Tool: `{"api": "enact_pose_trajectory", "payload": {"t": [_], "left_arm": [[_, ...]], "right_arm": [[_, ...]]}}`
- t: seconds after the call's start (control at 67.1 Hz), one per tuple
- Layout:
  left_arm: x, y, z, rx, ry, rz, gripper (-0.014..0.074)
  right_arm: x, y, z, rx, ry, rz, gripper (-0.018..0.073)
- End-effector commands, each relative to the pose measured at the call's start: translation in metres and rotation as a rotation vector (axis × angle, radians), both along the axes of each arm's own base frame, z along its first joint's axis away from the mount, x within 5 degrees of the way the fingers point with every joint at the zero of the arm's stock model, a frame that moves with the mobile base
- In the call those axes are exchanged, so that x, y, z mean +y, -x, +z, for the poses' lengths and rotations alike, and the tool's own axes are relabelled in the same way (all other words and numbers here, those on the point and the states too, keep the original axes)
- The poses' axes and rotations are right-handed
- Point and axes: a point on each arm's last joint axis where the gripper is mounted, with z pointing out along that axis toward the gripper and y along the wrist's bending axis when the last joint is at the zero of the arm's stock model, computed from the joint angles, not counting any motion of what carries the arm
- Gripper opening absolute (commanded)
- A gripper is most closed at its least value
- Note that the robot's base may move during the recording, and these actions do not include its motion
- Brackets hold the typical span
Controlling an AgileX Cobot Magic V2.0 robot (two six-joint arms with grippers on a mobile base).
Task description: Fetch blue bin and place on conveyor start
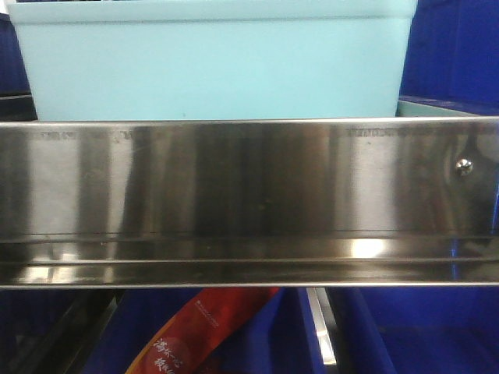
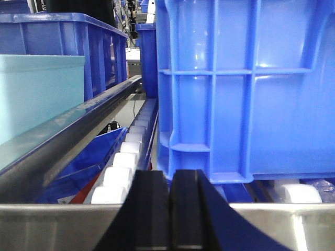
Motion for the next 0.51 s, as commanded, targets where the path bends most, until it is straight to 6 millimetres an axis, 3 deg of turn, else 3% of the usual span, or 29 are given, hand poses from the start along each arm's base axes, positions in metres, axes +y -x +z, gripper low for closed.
{"api": "enact_pose_trajectory", "payload": {"t": [0.0, 0.492], "left_arm": [[-0.0005, 0.0005, 0.0026, -0.022, 0.000, -0.008, -0.0111], [-0.0005, 0.0005, 0.0034, -0.031, -0.001, -0.007, -0.0111]], "right_arm": [[-0.0001, 0.0003, 0.0020, -0.024, 0.009, 0.000, -0.0162], [-0.0002, 0.0004, 0.0036, -0.041, 0.010, -0.002, -0.0162]]}}
